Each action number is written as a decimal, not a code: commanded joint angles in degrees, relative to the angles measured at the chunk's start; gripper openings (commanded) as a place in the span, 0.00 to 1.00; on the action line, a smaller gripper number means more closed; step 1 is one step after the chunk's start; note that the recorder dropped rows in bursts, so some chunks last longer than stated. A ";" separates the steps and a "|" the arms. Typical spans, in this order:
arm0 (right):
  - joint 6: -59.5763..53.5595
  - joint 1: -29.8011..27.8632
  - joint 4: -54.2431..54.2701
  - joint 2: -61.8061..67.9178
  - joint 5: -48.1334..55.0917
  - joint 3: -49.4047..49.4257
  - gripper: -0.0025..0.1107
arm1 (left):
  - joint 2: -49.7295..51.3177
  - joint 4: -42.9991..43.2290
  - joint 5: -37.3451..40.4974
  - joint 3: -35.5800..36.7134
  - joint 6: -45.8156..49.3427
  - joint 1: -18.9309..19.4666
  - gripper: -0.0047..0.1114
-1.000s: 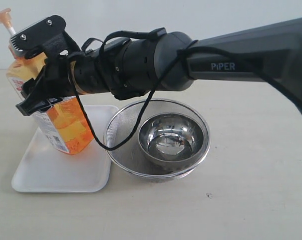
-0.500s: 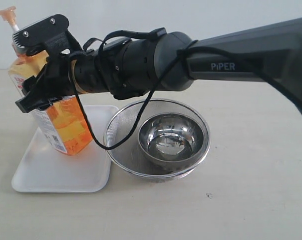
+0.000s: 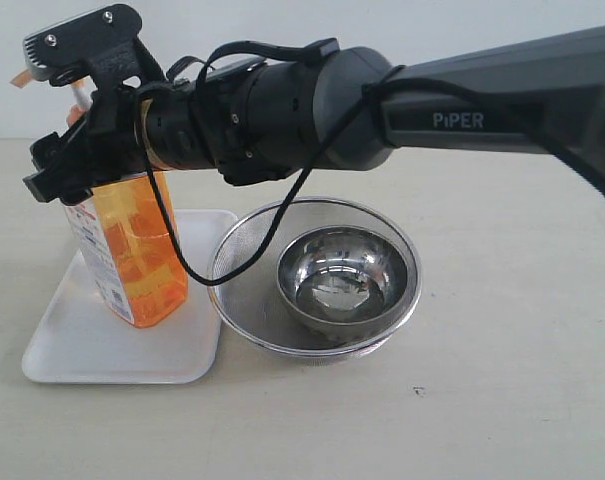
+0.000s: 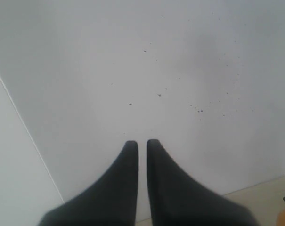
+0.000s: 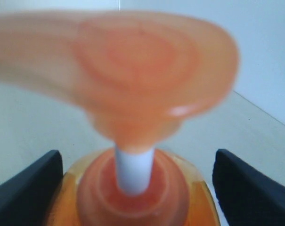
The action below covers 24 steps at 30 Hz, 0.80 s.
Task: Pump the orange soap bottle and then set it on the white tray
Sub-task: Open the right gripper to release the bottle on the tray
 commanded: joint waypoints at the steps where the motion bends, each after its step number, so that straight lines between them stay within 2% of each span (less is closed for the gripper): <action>1: 0.01 -0.33 0.40 -0.61 0.73 -0.33 0.71 | -0.25 0.01 -0.60 0.32 -0.03 -0.09 0.08; 19: 3.35 -0.33 0.40 -1.79 -0.13 -0.33 0.71 | -0.25 0.01 -0.60 0.32 -0.03 -0.09 0.08; 24: 3.35 -0.33 0.40 -1.79 -3.14 -0.33 0.71 | -0.25 0.01 -0.60 0.32 -0.03 -0.09 0.08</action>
